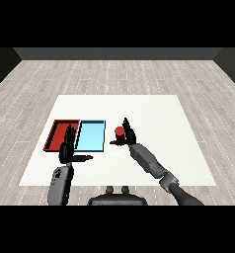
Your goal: Pick the red can and put it in the red box
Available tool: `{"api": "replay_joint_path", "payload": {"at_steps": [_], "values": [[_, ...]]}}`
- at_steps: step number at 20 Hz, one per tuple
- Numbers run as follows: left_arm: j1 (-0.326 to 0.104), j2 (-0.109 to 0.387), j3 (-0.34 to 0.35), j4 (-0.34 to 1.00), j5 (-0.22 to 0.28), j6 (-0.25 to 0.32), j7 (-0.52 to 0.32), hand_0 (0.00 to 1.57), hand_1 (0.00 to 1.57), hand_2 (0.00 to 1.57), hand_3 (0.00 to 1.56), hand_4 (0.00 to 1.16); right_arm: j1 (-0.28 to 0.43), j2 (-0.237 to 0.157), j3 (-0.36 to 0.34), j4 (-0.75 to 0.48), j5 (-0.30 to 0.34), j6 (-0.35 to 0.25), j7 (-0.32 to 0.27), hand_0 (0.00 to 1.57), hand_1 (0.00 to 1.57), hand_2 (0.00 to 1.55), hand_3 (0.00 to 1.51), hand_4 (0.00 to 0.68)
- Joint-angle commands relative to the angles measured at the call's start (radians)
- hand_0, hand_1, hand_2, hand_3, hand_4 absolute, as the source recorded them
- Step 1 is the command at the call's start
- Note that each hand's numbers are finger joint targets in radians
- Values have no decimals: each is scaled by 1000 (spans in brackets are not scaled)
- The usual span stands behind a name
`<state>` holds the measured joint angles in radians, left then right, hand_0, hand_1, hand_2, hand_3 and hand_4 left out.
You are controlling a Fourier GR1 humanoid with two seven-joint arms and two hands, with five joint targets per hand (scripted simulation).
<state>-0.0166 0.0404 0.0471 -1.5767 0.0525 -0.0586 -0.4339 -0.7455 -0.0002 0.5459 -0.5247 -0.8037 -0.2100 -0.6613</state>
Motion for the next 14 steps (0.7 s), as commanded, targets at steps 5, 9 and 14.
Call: {"api": "replay_joint_path", "payload": {"at_steps": [5, 9, 14], "values": [[-22, 38, 47, 5, 29, -13, 26, 0, 0, 0, 0, 0, -23, 0, 33, 46, 1, -189, 74, 1571, 1571, 1497, 1447, 574], [34, -1, 2, -62, -17, 30, 21, 0, 0, 0, 0, 0, -75, 0, 75, 87, -48, -181, 118, 1571, 1571, 1486, 1433, 568], [-24, 18, 25, 35, 3, -5, -15, 0, 0, 0, 0, 0, -25, 0, 32, 103, 17, -163, 87, 1571, 1571, 1488, 1433, 575]]}}
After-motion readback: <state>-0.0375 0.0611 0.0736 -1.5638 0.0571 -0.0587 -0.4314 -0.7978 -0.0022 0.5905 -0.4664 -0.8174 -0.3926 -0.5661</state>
